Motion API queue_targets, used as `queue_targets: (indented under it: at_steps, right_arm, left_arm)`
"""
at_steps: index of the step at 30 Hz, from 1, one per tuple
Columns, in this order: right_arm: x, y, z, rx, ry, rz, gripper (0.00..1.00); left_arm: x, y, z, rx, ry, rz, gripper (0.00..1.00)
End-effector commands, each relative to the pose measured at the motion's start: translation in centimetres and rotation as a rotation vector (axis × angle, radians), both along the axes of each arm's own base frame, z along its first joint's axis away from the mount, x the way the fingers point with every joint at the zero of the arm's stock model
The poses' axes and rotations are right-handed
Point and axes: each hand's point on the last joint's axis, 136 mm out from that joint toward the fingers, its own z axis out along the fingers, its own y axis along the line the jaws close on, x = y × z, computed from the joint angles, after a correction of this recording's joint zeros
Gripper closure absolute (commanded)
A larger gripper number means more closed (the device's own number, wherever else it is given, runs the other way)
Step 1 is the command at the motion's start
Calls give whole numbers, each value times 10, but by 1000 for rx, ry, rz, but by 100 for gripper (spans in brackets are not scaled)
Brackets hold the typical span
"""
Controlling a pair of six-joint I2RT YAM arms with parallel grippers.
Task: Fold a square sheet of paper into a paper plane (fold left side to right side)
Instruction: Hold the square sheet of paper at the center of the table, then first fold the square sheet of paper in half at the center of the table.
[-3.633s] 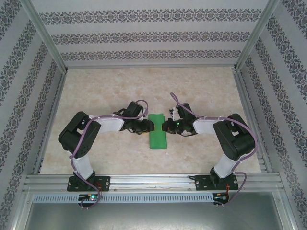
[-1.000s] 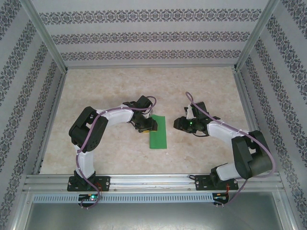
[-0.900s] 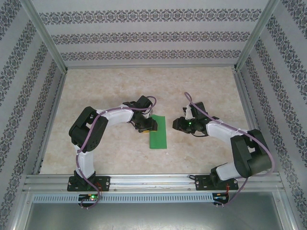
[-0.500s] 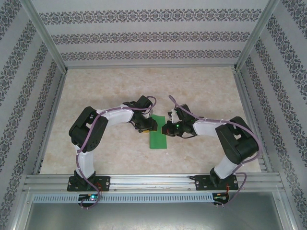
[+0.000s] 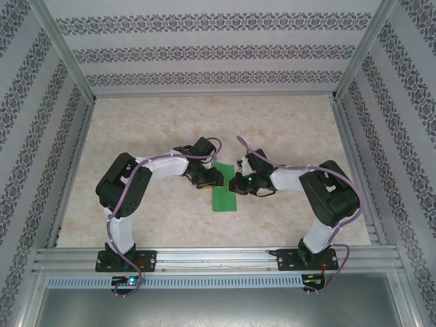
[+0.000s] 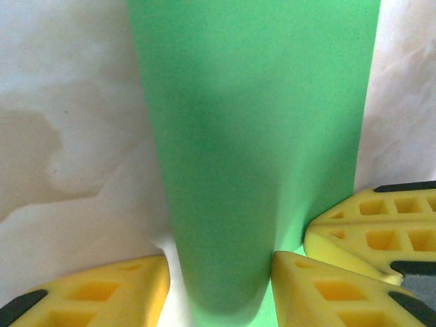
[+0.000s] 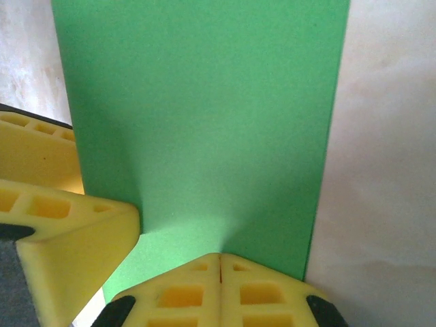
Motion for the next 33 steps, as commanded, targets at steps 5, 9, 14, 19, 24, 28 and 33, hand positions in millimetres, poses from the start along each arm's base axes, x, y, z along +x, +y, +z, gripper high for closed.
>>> queue_targets:
  at_steps: [5, 9, 14, 19, 24, 28, 33]
  right_arm:
    - [-21, -26, -41, -178, 107, -20, 100]
    - [-22, -27, -44, -190, 114, -20, 100]
    - [-22, -28, -46, -199, 118, -12, 100]
    - [-23, -29, -48, -208, 120, -13, 100]
    - [-23, -30, -50, -215, 127, -10, 100]
    - [-24, -31, -52, -222, 130, -5, 100]
    - [-25, -33, -52, -237, 131, 0, 100]
  left_arm:
    - [6, 3, 5, -14, -101, 23, 48]
    - [12, 7, 38, -71, -165, 38, 46]
    - [11, -1, 66, -180, -201, 32, 47]
    - [5, -22, 77, -332, -179, 1, 65]
    - [0, -32, 56, -380, -98, -12, 81]
    - [0, -29, 31, -343, -58, 7, 84]
    - [-4, -23, 9, -303, -31, 18, 85]
